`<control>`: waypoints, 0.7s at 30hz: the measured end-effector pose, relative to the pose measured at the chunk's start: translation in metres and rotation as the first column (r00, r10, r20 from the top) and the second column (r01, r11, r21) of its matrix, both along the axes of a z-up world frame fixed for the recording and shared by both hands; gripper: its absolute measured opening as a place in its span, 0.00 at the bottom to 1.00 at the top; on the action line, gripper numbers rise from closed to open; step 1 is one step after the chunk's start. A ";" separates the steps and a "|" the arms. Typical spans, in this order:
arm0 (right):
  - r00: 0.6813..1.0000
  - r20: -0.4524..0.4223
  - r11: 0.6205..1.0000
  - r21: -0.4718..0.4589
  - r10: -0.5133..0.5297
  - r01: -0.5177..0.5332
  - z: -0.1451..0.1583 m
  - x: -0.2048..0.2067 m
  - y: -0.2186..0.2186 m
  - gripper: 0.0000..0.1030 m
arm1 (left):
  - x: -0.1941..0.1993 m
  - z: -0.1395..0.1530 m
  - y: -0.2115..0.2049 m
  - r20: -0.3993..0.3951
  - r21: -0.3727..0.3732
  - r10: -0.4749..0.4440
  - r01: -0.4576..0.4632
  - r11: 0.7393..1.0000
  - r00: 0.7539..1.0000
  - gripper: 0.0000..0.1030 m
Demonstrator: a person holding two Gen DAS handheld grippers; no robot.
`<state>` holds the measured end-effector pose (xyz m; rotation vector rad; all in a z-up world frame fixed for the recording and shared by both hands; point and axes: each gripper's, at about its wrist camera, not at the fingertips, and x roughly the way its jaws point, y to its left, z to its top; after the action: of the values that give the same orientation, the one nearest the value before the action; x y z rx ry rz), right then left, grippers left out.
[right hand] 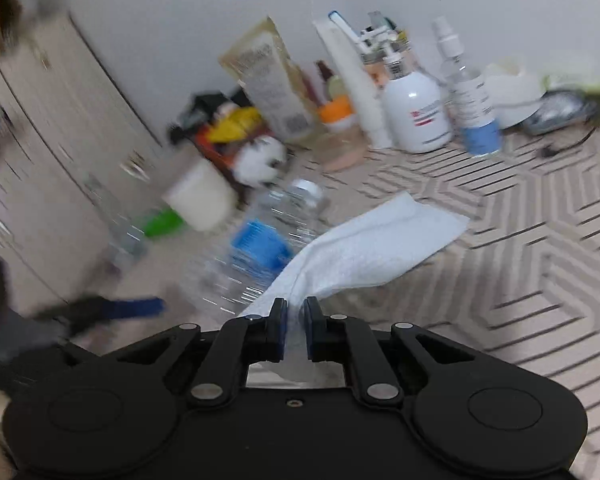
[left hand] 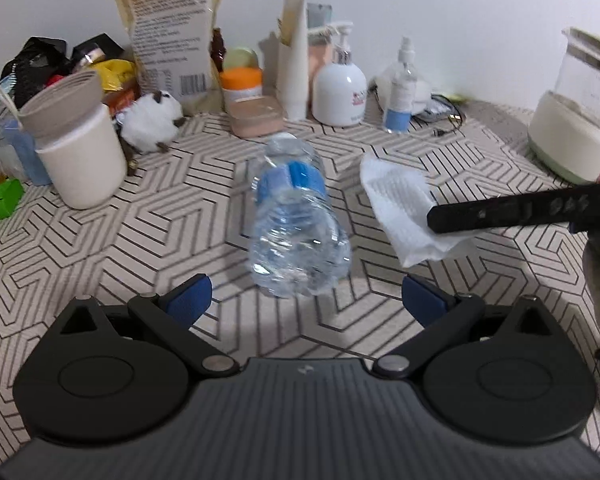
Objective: Clean container
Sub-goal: 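Pinch the white wipe with the right gripper and lift it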
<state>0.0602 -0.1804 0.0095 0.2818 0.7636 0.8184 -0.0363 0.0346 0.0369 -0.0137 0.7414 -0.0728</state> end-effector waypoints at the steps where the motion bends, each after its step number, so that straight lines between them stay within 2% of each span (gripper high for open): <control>1: 1.000 -0.016 0.999 0.045 0.009 -0.008 0.002 0.001 -0.001 0.12 | -0.001 0.001 0.004 0.003 0.000 0.006 -0.006 1.000 1.000 1.00; 3: 0.999 -0.046 0.991 0.134 0.028 -0.022 0.005 0.004 -0.004 0.12 | -0.002 0.003 0.012 0.015 -0.002 0.018 -0.018 1.000 1.000 1.00; 5: 0.997 -0.060 0.983 0.181 0.038 -0.027 0.008 -0.001 0.007 0.12 | -0.003 0.008 0.018 0.029 -0.010 0.028 -0.027 1.000 0.999 1.00; 9: 0.996 -0.093 0.984 0.180 0.016 0.001 0.012 0.006 0.025 0.12 | 0.000 0.015 0.029 0.048 -0.019 0.027 -0.027 0.999 0.998 1.00; 14: 0.977 -0.213 0.978 0.205 0.027 0.018 0.009 0.016 0.049 0.19 | 0.015 0.027 0.039 0.078 0.029 -0.003 0.000 1.000 0.997 1.00; 16: 0.971 -0.239 0.980 0.198 0.024 0.024 0.010 0.018 0.054 0.32 | 0.020 0.030 0.043 0.088 0.036 -0.003 0.000 0.999 0.996 1.00; 17: 0.968 -0.251 0.980 0.195 0.023 0.027 0.011 0.018 0.056 0.35 | 0.022 0.032 0.046 0.095 0.034 -0.005 0.002 0.999 0.995 1.00; 18: 0.964 -0.264 0.981 0.191 0.022 0.030 0.011 0.019 0.059 0.44 | 0.022 0.033 0.049 0.101 0.027 -0.008 0.005 1.000 0.995 1.00; 21: 0.958 -0.284 0.983 0.184 0.028 0.026 0.012 0.022 0.058 0.55 | 0.028 0.031 0.057 0.097 0.014 0.001 -0.002 1.000 0.995 1.00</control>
<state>0.0823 -0.1223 0.0213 0.5764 0.9584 0.8614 -0.0080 0.0921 0.0678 0.0031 0.6449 -0.0661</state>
